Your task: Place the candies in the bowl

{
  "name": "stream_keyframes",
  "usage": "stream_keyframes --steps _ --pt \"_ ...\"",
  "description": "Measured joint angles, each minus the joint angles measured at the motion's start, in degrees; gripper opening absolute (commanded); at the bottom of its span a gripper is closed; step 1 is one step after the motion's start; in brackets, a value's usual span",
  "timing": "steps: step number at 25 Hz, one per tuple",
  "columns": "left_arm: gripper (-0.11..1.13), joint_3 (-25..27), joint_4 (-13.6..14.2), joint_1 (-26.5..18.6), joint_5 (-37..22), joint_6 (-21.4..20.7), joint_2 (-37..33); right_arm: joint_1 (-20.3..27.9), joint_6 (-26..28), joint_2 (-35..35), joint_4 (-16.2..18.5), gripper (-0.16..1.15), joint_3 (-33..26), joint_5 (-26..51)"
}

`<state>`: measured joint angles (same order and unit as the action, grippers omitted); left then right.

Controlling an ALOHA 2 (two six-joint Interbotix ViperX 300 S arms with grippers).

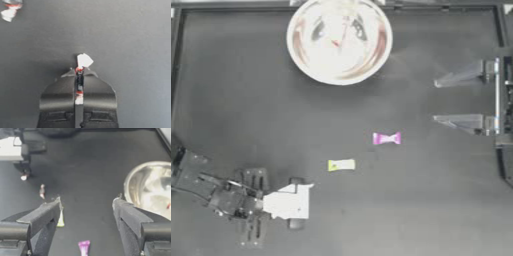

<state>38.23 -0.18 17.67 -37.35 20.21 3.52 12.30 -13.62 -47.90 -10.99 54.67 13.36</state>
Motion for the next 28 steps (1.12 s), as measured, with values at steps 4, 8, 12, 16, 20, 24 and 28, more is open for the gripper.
stream_keyframes --steps 4,8,12,16,20,24,28 --pt "0.22 -1.3 2.3 0.1 -0.4 -0.4 -0.8 -0.1 0.1 -0.1 0.0 0.94 0.8 -1.6" --pt "0.22 -2.1 8.1 -1.0 -0.4 -0.5 -6.4 -0.1 0.0 -0.1 0.0 0.94 1.2 -2.3" --pt "0.22 -2.0 14.2 -4.1 -0.4 -0.7 -13.2 0.0 0.0 -0.2 0.0 0.94 1.2 -2.5" --pt "0.23 -1.5 20.7 -9.7 0.2 -0.8 -18.5 -0.1 0.1 -0.6 -0.2 0.94 2.0 -3.3" --pt "0.23 -1.4 27.7 -16.1 3.0 -0.9 -21.2 -0.1 0.4 -1.5 -0.4 0.94 3.0 -4.6" --pt "0.23 -1.4 34.4 -23.2 9.2 -1.0 -21.4 -0.1 0.4 -1.9 -0.7 0.94 3.4 -5.1" --pt "0.23 -1.5 38.7 -30.7 16.3 -1.0 -21.3 -0.1 0.4 -2.0 -0.8 0.94 3.4 -5.4"
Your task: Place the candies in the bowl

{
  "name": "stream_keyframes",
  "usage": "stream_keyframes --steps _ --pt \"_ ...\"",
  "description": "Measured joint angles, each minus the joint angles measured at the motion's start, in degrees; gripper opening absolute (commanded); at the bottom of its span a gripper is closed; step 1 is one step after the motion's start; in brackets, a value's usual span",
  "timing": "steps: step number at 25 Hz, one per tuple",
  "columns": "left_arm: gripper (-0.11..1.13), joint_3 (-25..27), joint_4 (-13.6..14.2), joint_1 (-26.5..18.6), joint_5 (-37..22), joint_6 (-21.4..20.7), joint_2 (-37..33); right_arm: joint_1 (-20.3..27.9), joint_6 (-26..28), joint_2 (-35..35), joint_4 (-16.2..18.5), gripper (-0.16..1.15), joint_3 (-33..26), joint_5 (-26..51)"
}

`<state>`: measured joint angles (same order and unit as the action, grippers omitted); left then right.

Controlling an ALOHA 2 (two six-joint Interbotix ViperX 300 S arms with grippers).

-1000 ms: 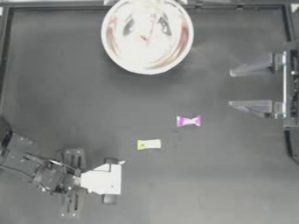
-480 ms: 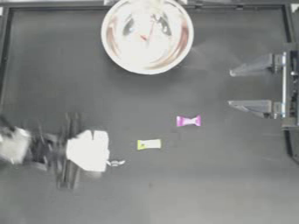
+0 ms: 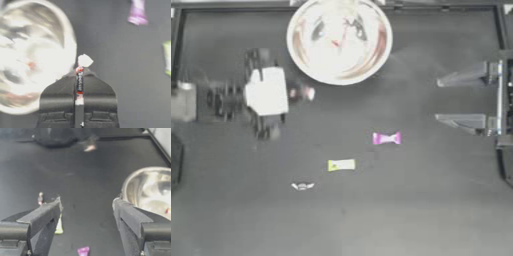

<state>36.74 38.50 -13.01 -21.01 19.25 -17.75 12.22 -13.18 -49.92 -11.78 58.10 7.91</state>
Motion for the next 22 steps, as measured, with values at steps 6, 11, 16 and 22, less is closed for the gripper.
stream_keyframes --steps 6,11,16,22 --pt "0.23 -1.7 1.8 -10.2 8.3 -1.4 4.4 0.0 0.0 0.1 0.0 0.94 0.0 -1.4" --pt "0.23 -7.5 1.8 -15.6 11.6 -4.4 13.0 0.0 0.1 0.4 0.0 0.94 0.0 -1.9" --pt "0.23 -13.4 1.8 -18.9 12.8 -6.2 22.2 0.0 0.3 0.5 0.0 0.94 0.0 -2.3" --pt "0.23 -17.8 1.8 -20.9 13.4 -6.4 30.1 0.0 0.4 0.5 0.0 0.94 0.1 -2.8"
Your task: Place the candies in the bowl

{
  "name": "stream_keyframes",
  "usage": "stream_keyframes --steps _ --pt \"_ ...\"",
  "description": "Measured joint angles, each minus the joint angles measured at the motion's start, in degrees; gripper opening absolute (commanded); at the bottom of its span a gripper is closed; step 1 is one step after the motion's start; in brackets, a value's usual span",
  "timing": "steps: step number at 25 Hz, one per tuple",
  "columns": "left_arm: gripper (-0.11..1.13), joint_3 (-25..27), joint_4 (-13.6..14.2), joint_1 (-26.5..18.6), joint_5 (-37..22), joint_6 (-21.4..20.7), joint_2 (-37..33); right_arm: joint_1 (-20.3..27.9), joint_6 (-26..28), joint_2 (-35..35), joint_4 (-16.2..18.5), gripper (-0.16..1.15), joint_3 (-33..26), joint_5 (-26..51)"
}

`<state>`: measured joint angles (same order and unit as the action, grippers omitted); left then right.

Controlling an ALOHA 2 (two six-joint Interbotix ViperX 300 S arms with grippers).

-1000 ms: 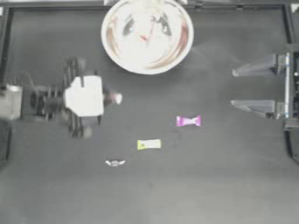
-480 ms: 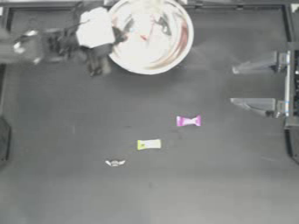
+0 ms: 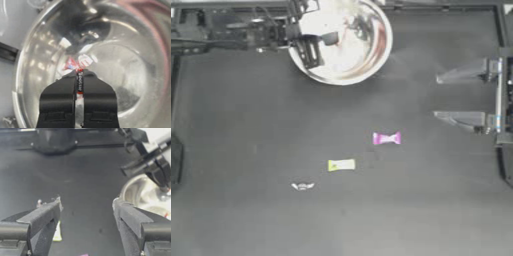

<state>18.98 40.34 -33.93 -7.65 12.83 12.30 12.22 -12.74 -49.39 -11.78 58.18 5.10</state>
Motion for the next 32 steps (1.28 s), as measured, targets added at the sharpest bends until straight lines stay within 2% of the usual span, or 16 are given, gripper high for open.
stream_keyframes --steps 2,4,6,9,11,15,21,27,32 --pt "0.24 -1.0 0.0 -0.4 0.0 -0.1 1.0 0.1 0.1 0.0 0.0 0.94 0.4 -0.4" --pt "0.33 -1.8 0.1 -0.6 0.0 -0.2 1.6 0.0 0.2 0.1 0.0 0.94 0.5 -0.8" --pt "0.54 -2.7 0.1 -0.6 0.0 -0.4 2.1 0.0 0.2 0.0 0.0 0.94 0.7 -1.1" --pt "0.95 -3.8 0.0 -0.7 -0.3 -0.7 2.9 0.0 0.2 0.1 0.0 0.94 1.1 -1.4" --pt "1.09 -4.0 -0.2 -0.6 -0.4 -0.7 2.9 0.0 0.1 0.0 0.0 0.94 1.1 -1.5" --pt "0.94 -4.2 -0.8 -0.6 -0.4 -0.5 2.9 0.0 0.2 0.1 0.0 0.94 1.1 -1.6" --pt "0.95 -3.7 -0.9 0.0 -0.4 -0.4 1.5 0.1 0.1 0.1 0.0 0.94 1.1 -1.6" --pt "0.93 0.6 -2.3 2.6 -0.4 -0.4 -7.8 0.6 0.2 0.1 0.0 0.94 1.1 -1.6" --pt "0.92 6.8 -5.7 7.6 -0.4 -0.4 -18.5 1.1 0.2 0.0 0.0 0.94 1.1 -1.6"
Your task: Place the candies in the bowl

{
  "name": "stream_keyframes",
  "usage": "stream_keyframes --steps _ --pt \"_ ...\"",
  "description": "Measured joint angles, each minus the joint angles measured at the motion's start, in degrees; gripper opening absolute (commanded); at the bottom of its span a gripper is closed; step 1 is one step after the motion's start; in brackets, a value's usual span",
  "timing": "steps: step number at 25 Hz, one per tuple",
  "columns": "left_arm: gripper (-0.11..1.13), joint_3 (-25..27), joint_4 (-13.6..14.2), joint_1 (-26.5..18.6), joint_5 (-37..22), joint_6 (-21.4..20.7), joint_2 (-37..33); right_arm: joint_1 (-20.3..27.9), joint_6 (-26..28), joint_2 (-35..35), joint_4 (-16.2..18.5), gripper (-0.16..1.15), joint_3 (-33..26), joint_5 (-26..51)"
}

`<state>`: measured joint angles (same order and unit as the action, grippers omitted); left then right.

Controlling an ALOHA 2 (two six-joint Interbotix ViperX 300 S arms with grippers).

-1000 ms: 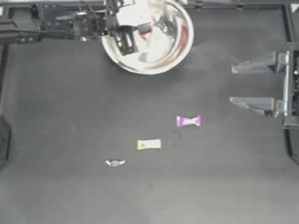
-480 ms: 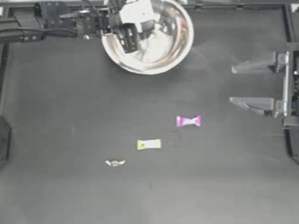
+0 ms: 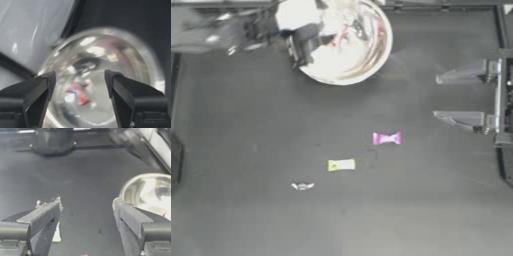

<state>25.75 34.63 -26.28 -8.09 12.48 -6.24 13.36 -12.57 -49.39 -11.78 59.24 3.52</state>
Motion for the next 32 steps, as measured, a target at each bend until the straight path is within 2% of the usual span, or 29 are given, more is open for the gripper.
stream_keyframes --steps 9,13,16,20,27,32 --pt "0.92 13.1 -6.8 9.1 0.3 0.1 -20.3 0.6 0.0 0.1 -0.3 0.94 0.0 1.4" --pt "0.92 18.9 -10.1 12.3 0.2 0.1 -28.5 1.8 -0.1 0.4 -1.3 0.94 -0.5 4.7" --pt "0.92 22.7 -11.0 14.4 0.1 0.1 -33.1 2.7 -0.1 1.8 -1.5 0.94 -2.3 8.4" --pt "0.92 26.3 -11.6 16.8 0.0 0.1 -37.3 4.0 -0.1 6.9 -1.3 0.94 -6.3 14.6" --pt "0.92 29.4 -13.1 17.8 0.5 0.1 -39.6 4.7 -0.4 21.1 2.3 0.94 -15.8 26.1" --pt "0.92 31.0 -14.0 18.4 1.7 0.1 -40.5 4.6 -0.7 29.1 3.0 0.94 -21.4 33.2"
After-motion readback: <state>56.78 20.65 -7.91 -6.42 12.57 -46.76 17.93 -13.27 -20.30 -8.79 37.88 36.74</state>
